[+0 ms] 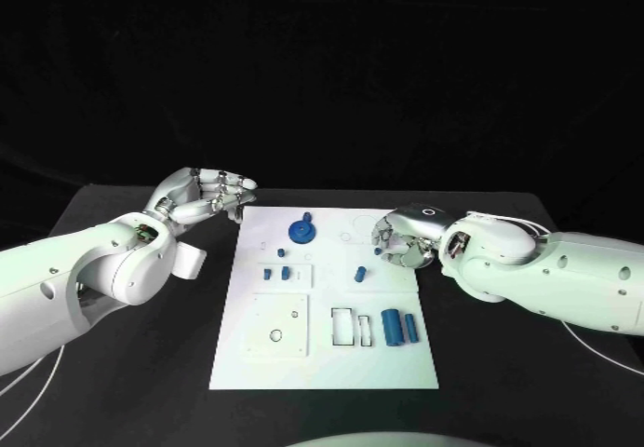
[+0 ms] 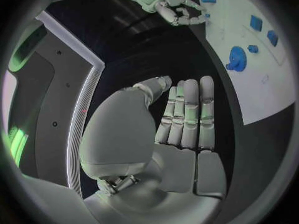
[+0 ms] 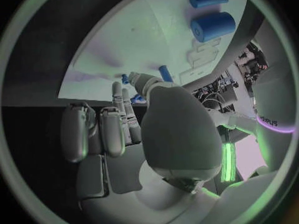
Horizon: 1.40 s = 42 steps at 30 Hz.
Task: Assemble the parts on the task board
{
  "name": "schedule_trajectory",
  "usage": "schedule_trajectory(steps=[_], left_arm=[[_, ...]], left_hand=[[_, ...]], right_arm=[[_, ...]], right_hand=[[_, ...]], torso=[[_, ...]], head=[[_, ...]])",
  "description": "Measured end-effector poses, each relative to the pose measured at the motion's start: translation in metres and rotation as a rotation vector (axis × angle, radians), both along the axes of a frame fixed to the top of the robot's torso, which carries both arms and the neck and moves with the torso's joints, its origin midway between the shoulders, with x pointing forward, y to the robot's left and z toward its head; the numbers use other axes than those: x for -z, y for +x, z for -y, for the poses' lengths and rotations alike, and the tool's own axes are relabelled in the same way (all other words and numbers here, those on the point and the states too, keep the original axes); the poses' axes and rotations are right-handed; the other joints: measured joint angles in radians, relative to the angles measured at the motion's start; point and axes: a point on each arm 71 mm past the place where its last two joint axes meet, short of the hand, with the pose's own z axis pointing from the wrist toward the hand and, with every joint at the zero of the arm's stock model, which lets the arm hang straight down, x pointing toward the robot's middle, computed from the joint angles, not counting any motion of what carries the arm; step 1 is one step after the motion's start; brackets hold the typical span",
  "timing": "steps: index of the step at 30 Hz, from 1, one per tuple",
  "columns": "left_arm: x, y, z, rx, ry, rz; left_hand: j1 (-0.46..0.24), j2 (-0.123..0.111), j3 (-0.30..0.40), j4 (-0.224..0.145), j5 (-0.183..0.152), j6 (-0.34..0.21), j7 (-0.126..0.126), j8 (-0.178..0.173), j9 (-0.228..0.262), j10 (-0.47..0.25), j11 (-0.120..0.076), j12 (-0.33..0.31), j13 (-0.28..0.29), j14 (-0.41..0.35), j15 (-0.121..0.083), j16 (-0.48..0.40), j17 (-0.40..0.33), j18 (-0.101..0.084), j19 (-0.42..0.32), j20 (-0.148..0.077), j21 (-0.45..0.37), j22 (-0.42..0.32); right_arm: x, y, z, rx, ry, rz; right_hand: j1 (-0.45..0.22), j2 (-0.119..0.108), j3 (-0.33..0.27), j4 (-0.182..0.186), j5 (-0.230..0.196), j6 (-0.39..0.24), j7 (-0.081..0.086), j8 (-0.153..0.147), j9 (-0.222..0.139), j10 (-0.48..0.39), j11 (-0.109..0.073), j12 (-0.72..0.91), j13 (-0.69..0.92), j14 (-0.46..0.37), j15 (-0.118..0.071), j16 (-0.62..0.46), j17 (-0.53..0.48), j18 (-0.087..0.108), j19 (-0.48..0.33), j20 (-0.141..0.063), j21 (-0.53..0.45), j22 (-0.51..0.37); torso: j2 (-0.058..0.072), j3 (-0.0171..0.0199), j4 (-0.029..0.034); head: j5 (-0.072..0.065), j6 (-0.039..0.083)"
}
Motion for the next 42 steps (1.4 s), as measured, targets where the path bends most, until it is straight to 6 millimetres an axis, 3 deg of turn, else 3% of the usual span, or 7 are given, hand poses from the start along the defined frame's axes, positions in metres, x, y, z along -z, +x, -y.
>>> schedule_trajectory(steps=[4, 7, 16, 23, 25, 28, 42], left_arm=[[-0.001, -0.001, -0.005, -0.027, -0.068, -0.022], [-0.002, -0.001, -0.008, -0.043, -0.099, -0.031], [-0.002, -0.001, -0.012, -0.069, -0.136, -0.045], [-0.002, 0.0, -0.014, -0.078, -0.145, -0.053], [-0.002, 0.0, -0.014, -0.079, -0.146, -0.055], [-0.001, 0.0, -0.015, -0.082, -0.147, -0.059], [0.001, 0.0, -0.018, -0.088, -0.139, -0.082]], left_hand=[[0.0, 0.0, -0.004, -0.004, 0.0, 0.0, 0.0, 0.0, 0.0, -0.007, -0.001, 0.008, 0.004, 0.0, 0.0, 0.0, -0.002, 0.0, 0.0, 0.0, -0.005, -0.003], [0.0, 0.0, -0.004, -0.004, 0.0, 0.0, 0.0, 0.0, 0.0, -0.008, 0.0, 0.011, 0.005, 0.0, 0.0, 0.0, -0.002, 0.0, 0.0, 0.0, -0.005, -0.003], [0.004, 0.004, -0.004, -0.004, 0.0, 0.0, 0.0, 0.0, 0.0, -0.015, 0.0, 0.015, 0.008, 0.0, 0.0, 0.0, -0.005, -0.002, 0.004, -0.004, -0.009, -0.006], [0.004, 0.004, -0.004, -0.004, 0.0, 0.0, 0.0, 0.0, 0.0, -0.021, 0.005, 0.02, 0.01, 0.0, 0.0, 0.0, -0.006, -0.002, 0.004, -0.004, -0.009, -0.007], [0.004, 0.004, -0.006, -0.006, 0.0, -0.002, 0.002, 0.0, 0.0, -0.024, 0.002, 0.024, 0.011, 0.0, 0.0, 0.0, -0.007, -0.002, 0.006, -0.006, -0.009, -0.008], [0.008, 0.008, -0.007, -0.007, 0.0, -0.004, 0.004, 0.0, 0.0, -0.028, 0.002, 0.025, 0.012, 0.0, 0.0, 0.0, -0.007, -0.002, 0.007, -0.007, -0.013, -0.008], [0.012, 0.012, -0.007, -0.007, 0.0, -0.011, 0.011, -0.004, 0.0, -0.05, 0.009, 0.034, 0.014, -0.007, 0.007, 0.0, -0.014, -0.002, 0.011, -0.003, -0.015, -0.011]], right_arm=[[0.002, 0.0, -0.007, -0.01, -0.018, 0.012], [0.003, 0.001, -0.008, -0.009, -0.028, 0.021], [0.005, 0.004, -0.013, -0.008, -0.049, 0.035], [0.008, 0.005, -0.015, -0.007, -0.074, 0.038], [0.008, 0.005, -0.016, -0.008, -0.082, 0.042], [0.008, 0.005, -0.017, -0.012, -0.094, 0.046], [0.009, 0.002, -0.022, -0.029, -0.15, 0.078]], right_hand=[[0.0, 0.0, 0.004, -0.004, 0.0, 0.002, 0.002, 0.0, -0.001, 0.003, 0.004, 0.0, -0.005, 0.003, 0.003, 0.0, 0.0, 0.0, 0.0, 0.0, 0.0, 0.0], [-0.006, 0.006, 0.019, -0.015, -0.038, 0.007, 0.006, -0.005, -0.005, 0.01, 0.004, -0.008, -0.015, 0.003, 0.003, 0.002, 0.0, 0.0, 0.0, 0.0, 0.008, 0.0], [0.006, 0.025, 0.061, -0.033, -0.046, 0.039, -0.004, -0.004, -0.007, 0.04, -0.004, -0.008, -0.032, 0.003, 0.003, 0.01, 0.005, -0.014, 0.0, 0.0, 0.031, 0.0], [0.006, 0.036, 0.091, -0.055, -0.058, 0.062, -0.011, -0.004, -0.007, 0.063, -0.013, -0.01, -0.041, 0.003, 0.003, 0.01, 0.007, -0.014, 0.0, 0.0, 0.047, 0.0], [0.008, 0.038, 0.102, -0.066, -0.059, 0.088, -0.016, 0.005, -0.005, 0.086, -0.015, -0.012, -0.045, -0.001, -0.005, 0.015, 0.01, -0.014, 0.004, -0.005, 0.072, 0.0], [0.004, 0.044, 0.111, -0.085, -0.061, 0.106, -0.024, 0.009, -0.001, 0.093, -0.011, -0.007, -0.045, -0.001, -0.009, 0.015, 0.004, -0.029, 0.002, -0.009, 0.095, 0.0], [0.002, 0.056, 0.122, -0.12, -0.064, 0.128, -0.032, 0.014, 0.002, 0.101, -0.003, -0.006, -0.044, -0.001, -0.017, 0.015, -0.006, -0.03, 0.002, -0.016, 0.135, 0.0]], torso=[[0.001, -0.0001, 0.0005], [0.001, 0.0002, 0.0009], [0.002, 0.0002, 0.0019], [0.0, 0.0011, 0.0016], [0.0, 0.0014, 0.0013], [0.0, 0.002, 0.0012], [0.0, 0.002, 0.0006]], head=[[-0.001, -0.001], [-0.001, -0.002], [0.002, -0.005], [0.003, -0.007], [0.003, -0.008], [0.002, -0.009], [-0.002, -0.013]])
